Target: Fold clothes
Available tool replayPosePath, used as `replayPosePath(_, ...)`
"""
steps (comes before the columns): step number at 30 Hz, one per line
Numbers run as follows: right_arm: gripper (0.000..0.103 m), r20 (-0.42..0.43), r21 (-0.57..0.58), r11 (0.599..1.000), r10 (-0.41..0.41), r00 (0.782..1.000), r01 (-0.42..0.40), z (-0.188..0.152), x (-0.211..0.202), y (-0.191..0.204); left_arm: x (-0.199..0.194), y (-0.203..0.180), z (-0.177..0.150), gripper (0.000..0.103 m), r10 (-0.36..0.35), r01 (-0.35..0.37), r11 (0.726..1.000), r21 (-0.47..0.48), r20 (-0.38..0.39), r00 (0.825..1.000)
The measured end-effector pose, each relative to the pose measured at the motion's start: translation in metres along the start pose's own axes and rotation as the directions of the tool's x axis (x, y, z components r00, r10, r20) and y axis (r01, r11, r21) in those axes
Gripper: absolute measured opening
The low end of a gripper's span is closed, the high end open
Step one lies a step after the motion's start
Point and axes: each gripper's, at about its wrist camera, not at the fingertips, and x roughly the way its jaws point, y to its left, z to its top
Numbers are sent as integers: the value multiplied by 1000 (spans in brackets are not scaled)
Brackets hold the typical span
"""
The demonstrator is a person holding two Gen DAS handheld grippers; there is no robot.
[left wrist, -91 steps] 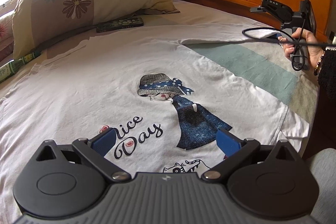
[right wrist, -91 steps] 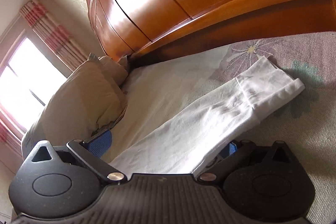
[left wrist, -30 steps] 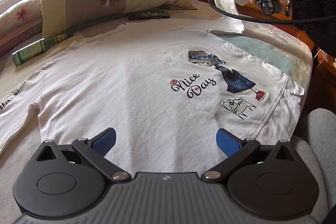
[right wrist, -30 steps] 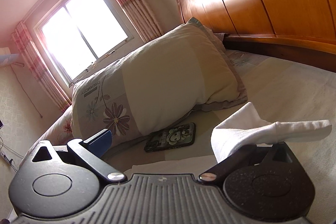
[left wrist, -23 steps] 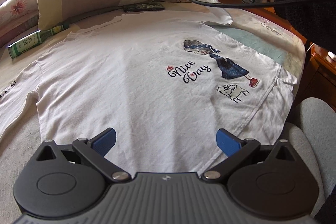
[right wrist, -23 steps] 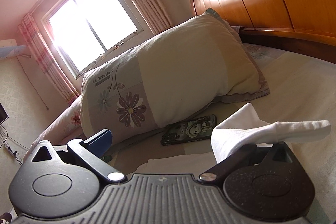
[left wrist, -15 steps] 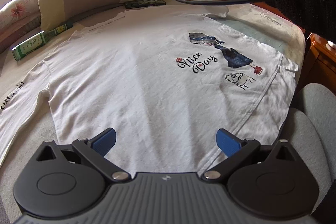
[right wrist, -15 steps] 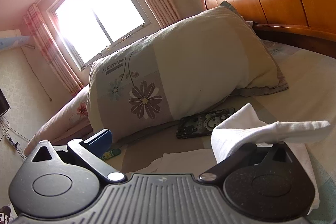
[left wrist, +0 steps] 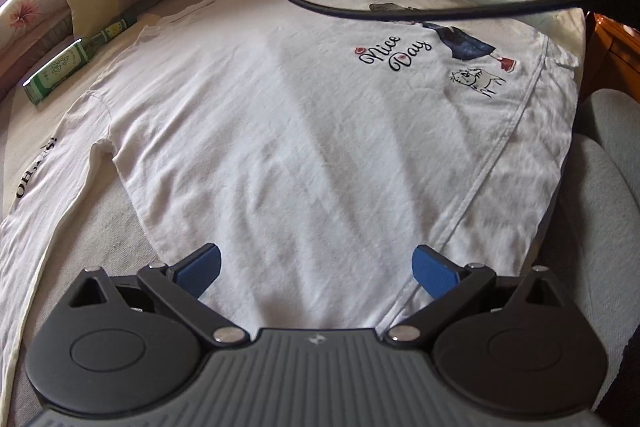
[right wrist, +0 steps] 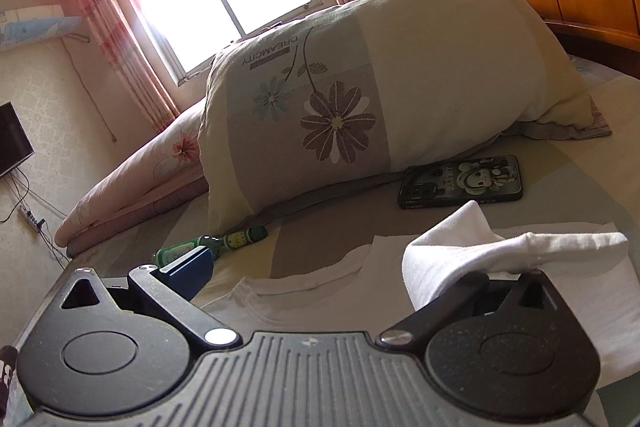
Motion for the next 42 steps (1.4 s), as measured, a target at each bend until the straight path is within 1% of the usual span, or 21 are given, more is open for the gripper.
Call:
replayPosePath(2, 103, -15, 3, 1000, 17, 1000, -17, -5, 9, 8, -4, 2, 0, 101, -10, 10, 1000, -18, 11, 1000)
replayPosePath(5, 103, -33, -11, 999, 35, 999, -35, -10, 23, 21, -7, -1, 1, 101, -28, 28, 1000, -12, 20, 999)
replayPosePath(19, 103, -76, -20, 992, 119, 990, -121, -23, 45, 61, -7, -11, -1, 101, -24, 24, 999, 22, 5, 1000)
replayPosePath(23, 103, -110, -18, 986, 161, 981, -164, -30, 48, 71, -6, -11, -2, 101, -21, 21, 1000, 14, -2, 1000)
replayPosePath(26, 103, -138, -43, 980, 188, 973, -195, -36, 47, 79, -4, -12, -3, 101, -26, 26, 1000, 15, -6, 1000)
replayPosePath(29, 103, -189, -64, 973, 208, 960, -224, -45, 47, 83, -1, -15, -3, 101, -33, 34, 999, 21, -6, 999)
replayPosePath(32, 103, -229, -75, 970, 211, 950, -233, -55, 48, 84, 1, -16, -2, 101, -28, 28, 999, 33, -2, 1000)
replayPosePath(38, 103, -289, -104, 966, 200, 936, -238, -70, 52, 93, 2, -11, -1, 101, -30, 30, 999, 23, 6, 1000)
replayPosePath(42, 103, -294, -101, 962, 214, 932, -253, -71, 56, 101, 3, -10, -3, 101, -29, 29, 1000, 7, 9, 1000)
